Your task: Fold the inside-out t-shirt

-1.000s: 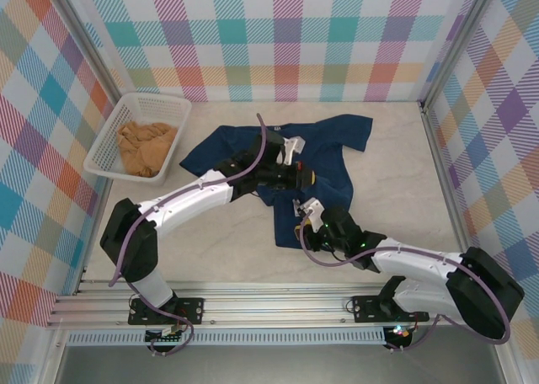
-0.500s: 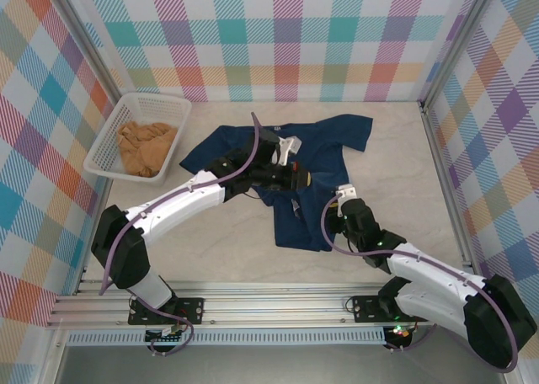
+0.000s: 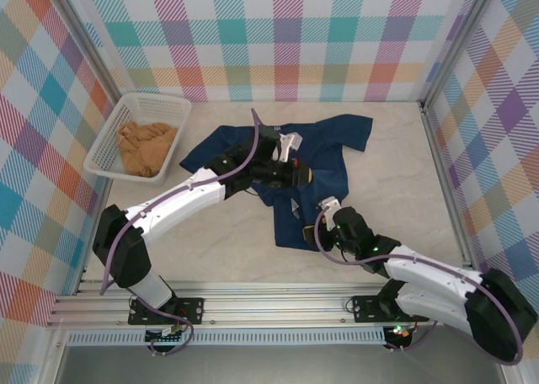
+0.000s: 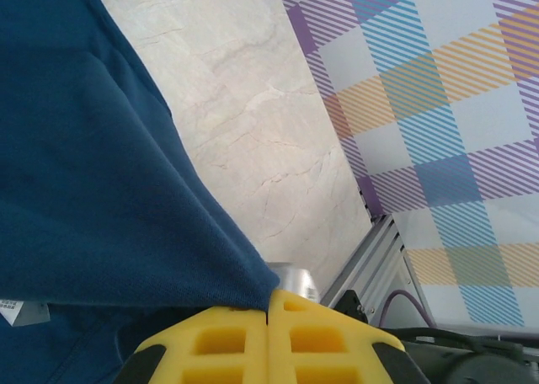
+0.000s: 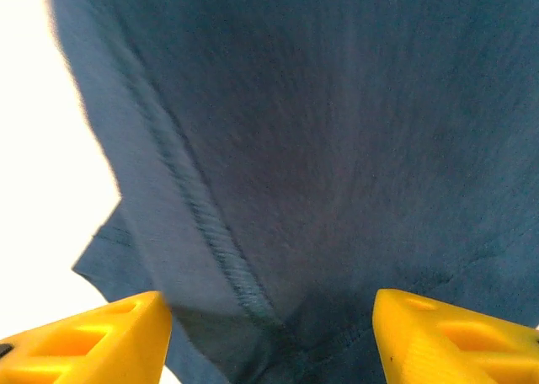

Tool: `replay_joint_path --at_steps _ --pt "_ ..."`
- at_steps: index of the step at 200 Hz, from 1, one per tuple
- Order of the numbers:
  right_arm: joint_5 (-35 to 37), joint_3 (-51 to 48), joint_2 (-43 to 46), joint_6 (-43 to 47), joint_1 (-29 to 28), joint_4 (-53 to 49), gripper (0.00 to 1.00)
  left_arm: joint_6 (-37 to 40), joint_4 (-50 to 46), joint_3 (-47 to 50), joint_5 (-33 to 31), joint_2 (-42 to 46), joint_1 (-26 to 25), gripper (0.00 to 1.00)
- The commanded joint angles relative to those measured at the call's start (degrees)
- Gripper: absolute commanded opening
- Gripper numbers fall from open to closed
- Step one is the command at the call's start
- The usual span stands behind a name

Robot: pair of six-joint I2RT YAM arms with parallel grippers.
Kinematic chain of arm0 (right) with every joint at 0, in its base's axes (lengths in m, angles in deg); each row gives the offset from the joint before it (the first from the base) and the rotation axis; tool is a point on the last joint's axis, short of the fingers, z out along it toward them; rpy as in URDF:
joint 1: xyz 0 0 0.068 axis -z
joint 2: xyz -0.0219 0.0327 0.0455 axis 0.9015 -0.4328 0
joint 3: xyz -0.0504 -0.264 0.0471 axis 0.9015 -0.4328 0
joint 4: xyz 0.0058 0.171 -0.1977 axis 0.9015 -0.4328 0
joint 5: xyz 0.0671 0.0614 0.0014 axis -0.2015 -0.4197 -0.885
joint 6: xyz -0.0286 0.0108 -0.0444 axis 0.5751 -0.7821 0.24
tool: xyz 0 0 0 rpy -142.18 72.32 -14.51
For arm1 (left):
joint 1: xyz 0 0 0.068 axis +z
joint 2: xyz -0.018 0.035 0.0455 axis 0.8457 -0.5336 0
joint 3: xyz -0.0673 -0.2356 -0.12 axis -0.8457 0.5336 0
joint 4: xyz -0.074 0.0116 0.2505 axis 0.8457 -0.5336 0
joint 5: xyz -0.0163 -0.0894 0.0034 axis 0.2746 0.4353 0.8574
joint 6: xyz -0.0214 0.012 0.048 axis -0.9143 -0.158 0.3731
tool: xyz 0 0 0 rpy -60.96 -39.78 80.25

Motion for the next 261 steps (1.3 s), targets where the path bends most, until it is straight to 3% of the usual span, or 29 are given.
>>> replay_joint_path --at_steps 1,26,43,86,115,129,157,195,230,261 --pt "6.65 2.84 -4.73 -0.87 -1.04 1.8 0.62 0.28 -0.43 -1.88 -0.33 -0.48 -0.18 0.0" --pt "15.76 4.17 -3.81 -4.32 -0.95 -2.97 0.35 0.65 -1.26 -1.76 -1.58 -0.33 -0.2 0.0" --pt "17.66 4.17 -0.43 -6.35 -0.37 -6.77 0.25 1.11 -1.96 -1.75 -2.69 -0.27 -0.16 0.0" --pt "18.49 4.43 7.68 -9.73 2.49 -15.35 0.21 2.13 -2.73 -1.96 -5.22 -0.78 0.04 0.0" --pt "17.0 5.76 9.87 -10.02 6.44 -18.58 0.09 2.46 -2.74 -2.11 -5.02 -1.44 0.11 0.0" --pt "14.96 6.7 10.28 -9.99 9.72 -19.7 0.0 2.9 -2.73 -1.91 -4.88 -1.77 0.19 0.0" --pt "9.56 8.94 12.09 -9.26 17.57 -22.12 0.0 4.33 -2.78 -2.26 -5.69 -4.36 0.12 0.0" --pt "-3.13 13.36 10.37 -9.38 30.88 -25.67 0.0 7.06 -2.5 -9.22 -9.86 -15.41 0.52 0.0" --pt "-12.34 15.51 3.57 -10.52 38.59 -24.53 0.0 8.32 -3.5 -19.19 -11.81 -25.2 1.85 0.15" --pt "-15.99 18.63 -2.02 -10.52 40.3 -23.19 0.0 9.39 -0.44 -12.8 -11.78 -21.44 1.79 0.48"
